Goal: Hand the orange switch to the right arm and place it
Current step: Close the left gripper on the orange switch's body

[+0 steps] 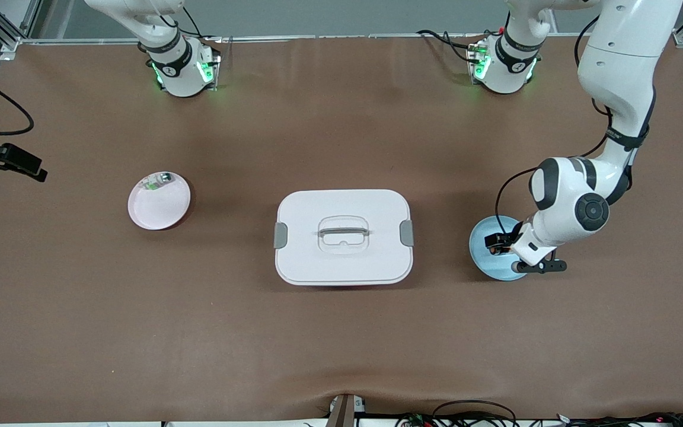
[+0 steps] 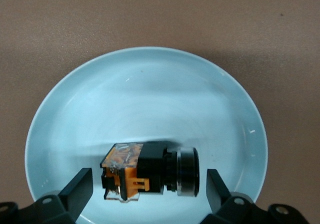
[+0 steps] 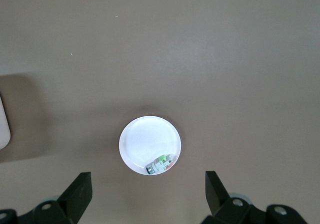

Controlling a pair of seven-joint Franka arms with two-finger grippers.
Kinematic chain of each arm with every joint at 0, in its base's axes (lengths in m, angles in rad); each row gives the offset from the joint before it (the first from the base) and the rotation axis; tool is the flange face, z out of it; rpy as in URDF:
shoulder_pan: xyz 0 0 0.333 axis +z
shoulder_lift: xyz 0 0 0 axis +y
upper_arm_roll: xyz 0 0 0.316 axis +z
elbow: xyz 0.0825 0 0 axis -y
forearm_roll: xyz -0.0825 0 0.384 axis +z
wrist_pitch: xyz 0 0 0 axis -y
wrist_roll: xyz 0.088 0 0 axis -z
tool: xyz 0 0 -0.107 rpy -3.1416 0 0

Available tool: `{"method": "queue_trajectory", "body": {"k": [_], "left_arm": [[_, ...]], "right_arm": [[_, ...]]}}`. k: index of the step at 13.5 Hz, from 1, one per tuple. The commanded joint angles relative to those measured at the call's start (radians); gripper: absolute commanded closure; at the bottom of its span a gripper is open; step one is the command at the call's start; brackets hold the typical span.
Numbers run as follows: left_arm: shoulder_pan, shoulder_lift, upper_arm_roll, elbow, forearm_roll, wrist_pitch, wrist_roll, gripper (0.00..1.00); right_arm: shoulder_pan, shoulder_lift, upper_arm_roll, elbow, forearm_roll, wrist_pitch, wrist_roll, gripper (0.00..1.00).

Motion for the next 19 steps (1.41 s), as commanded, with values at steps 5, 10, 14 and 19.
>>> {"method": "queue_trajectory", "body": {"k": [5,10,14,19], "left_arm": [[0.01,0.028,-0.008,0.03,-0.022,0.002,0.002,0.0],[0.006,0.036,-0.009,0.03,-0.022,0.002,-0.007,0.12],[0.006,0.039,-0.008,0.029,-0.023,0.002,-0.009,0.69],[0.013,-0.002,-0.009,0.029,-0.031,-0.018,-0.027,0.76]], "right_arm": [[0.002,-0.021,0.0,-0.019,-0.017,0.001,0.005,0.0],[0.002,-0.021,0.0,-0.019,-0.015,0.002,0.005,0.0],[0.001,-0.02,0.0,-0.019,-0.017,0.012,0.005,0.0],[-0.001,-0.017,0.0,-0.019,-0.015,0.013,0.005,0.0]]}}
